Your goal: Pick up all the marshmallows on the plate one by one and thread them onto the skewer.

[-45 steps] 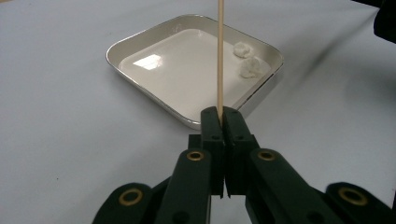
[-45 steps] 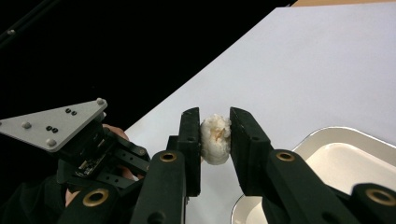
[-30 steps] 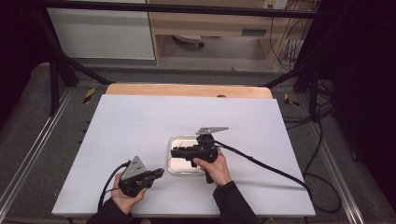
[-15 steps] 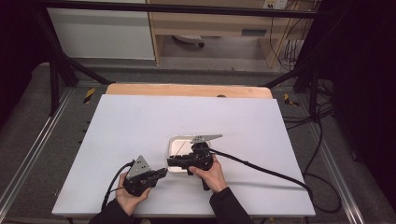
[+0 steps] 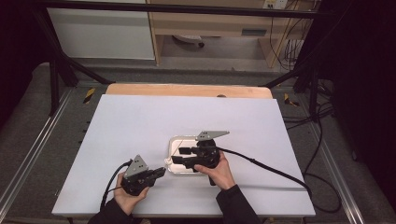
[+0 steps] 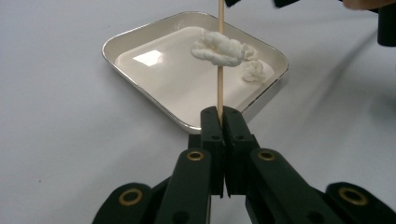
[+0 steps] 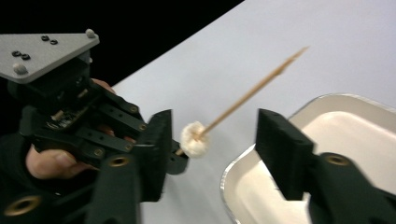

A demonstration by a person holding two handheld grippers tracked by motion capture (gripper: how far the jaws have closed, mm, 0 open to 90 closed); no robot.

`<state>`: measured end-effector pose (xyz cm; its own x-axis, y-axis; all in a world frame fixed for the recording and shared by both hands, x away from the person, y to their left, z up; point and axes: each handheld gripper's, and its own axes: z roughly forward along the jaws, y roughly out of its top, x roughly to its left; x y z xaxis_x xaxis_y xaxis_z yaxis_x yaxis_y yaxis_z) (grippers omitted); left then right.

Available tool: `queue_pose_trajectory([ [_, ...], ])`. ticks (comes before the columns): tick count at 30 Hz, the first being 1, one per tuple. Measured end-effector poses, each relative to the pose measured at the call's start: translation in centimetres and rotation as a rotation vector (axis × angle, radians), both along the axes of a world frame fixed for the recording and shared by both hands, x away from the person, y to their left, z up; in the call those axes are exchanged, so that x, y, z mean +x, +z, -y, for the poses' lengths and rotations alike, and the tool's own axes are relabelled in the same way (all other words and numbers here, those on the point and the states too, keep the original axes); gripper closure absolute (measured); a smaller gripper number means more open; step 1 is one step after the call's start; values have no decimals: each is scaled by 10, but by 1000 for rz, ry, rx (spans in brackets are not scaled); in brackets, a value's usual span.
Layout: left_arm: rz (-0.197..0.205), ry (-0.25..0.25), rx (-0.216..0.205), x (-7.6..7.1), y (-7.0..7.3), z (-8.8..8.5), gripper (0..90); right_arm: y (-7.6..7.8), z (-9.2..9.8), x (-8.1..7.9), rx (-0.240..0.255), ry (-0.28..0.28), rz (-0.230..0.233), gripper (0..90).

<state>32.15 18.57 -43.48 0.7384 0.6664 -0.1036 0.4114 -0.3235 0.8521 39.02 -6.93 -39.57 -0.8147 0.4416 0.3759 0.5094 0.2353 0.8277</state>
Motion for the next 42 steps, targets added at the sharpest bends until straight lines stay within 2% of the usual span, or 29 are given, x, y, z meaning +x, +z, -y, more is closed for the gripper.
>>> queue_pose_trajectory([
  [4, -4, 1, -5, 0, 1, -4, 885, 6, 10, -1, -64, -42, 72, 286],
  [7, -4, 0, -7, 0, 1, -5, 884, 6, 18, 0, -127, -73, 99, 205],
  [11, -3, 0, -3, -1, 1, -6, 883, 1, 27, 4, -192, -91, 86, 125],
  [14, -3, 1, -2, -1, 1, -6, 883, -5, 34, 7, -237, -103, 83, 126],
  [20, -5, -1, 0, 0, 0, -6, 883, -19, 45, 8, -297, -117, 90, 226],
  [27, -6, -5, 2, -1, 0, -6, 883, -34, 41, 3, -357, -81, 103, 393],
  [34, -9, -9, 6, 0, 0, -6, 883, -46, 35, 1, -396, -56, 95, 511],
  [42, -10, -11, 8, 0, 0, -5, 883, -50, 33, -1, -415, -40, 88, 586],
])
